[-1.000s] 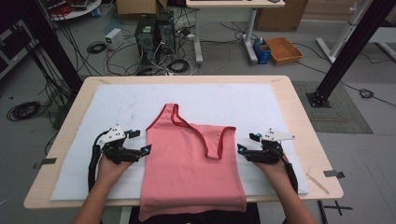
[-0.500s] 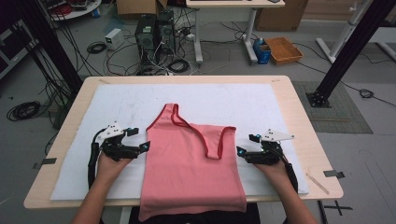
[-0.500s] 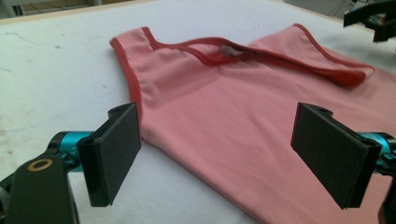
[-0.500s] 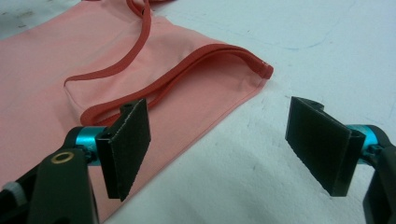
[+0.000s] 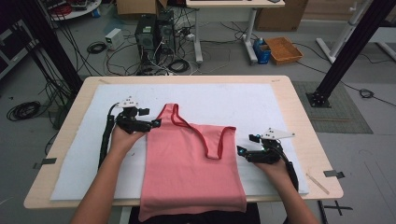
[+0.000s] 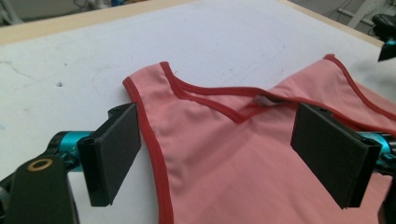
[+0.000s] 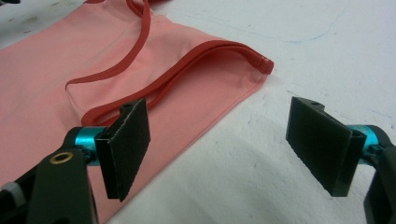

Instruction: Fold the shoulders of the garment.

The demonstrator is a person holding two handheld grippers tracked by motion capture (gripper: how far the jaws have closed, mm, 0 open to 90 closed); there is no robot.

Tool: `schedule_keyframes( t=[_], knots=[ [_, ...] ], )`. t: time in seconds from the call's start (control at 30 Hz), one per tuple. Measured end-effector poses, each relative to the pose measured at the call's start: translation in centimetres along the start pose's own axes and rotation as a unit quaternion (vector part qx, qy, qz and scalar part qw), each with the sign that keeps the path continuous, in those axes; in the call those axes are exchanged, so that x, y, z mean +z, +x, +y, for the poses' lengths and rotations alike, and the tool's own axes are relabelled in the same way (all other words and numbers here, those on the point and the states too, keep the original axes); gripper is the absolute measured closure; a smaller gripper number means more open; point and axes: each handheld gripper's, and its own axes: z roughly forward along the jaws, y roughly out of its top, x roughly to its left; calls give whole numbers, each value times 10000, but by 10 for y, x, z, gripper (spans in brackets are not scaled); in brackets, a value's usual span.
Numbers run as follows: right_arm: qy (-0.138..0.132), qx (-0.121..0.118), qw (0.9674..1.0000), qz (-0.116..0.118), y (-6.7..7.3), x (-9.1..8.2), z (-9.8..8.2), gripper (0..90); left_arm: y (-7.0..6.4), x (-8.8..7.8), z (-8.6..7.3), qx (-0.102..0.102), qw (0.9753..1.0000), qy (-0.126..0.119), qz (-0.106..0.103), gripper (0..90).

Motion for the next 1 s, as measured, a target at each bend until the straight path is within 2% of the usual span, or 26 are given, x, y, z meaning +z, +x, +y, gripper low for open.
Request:
schedule_keyframes(
  t=[0.23, 0.37, 0.4, 0.53, 0.57, 0.6, 0.67, 0.7, 0.73, 0.77, 0.8, 0.87, 0.93, 1.0],
  knots=[
    [5, 39, 10000, 16, -1, 0, 0, 217, 19, 33, 15, -111, 9992, 322, 218, 170],
    [21, 99, 9999, 45, -2, 1, 0, 217, 27, 49, 22, -94, 9978, 592, 288, 170],
    [16, 112, 9999, 52, -3, 1, 0, 217, 28, 52, 22, -126, 9979, 547, 330, 172],
    [-11, 145, 9999, 73, -3, 0, 0, 217, 34, 68, 26, -140, 9958, 806, 400, 181],
    [2, 167, 9998, 71, -3, 0, 0, 217, 35, 71, 27, -138, 9959, 795, 413, 182],
    [-3, 174, 9998, 74, -3, 0, 0, 217, 36, 74, 28, -189, 9958, 788, 438, 183],
    [9, 178, 9998, 77, -4, 0, 0, 217, 40, 81, 29, -242, 9935, 988, 501, 185],
    [3, 175, 9998, 81, -4, 0, 0, 217, 42, 85, 30, -341, 9923, 1070, 517, 185],
    [10, 174, 9998, 82, -4, 0, 0, 217, 43, 88, 30, -453, 9917, 1100, 488, 185],
    [10, 174, 9998, 82, -4, 0, 0, 217, 43, 88, 30, -453, 9917, 1100, 488, 185],
    [3, 168, 9998, 77, -3, 0, 0, 217, 43, 96, 30, -570, 9911, 1104, 481, 194],
    [5, 171, 9998, 81, -3, 0, 0, 217, 43, 100, 30, -537, 9892, 1259, 531, 209],
    [-3, 162, 9998, 74, -3, 0, 0, 217, 42, 102, 30, -392, 9889, 1277, 646, 243],
    [6, 169, 9998, 74, -3, 0, 0, 217, 41, 103, 30, -318, 9891, 1248, 706, 340]
  ],
)
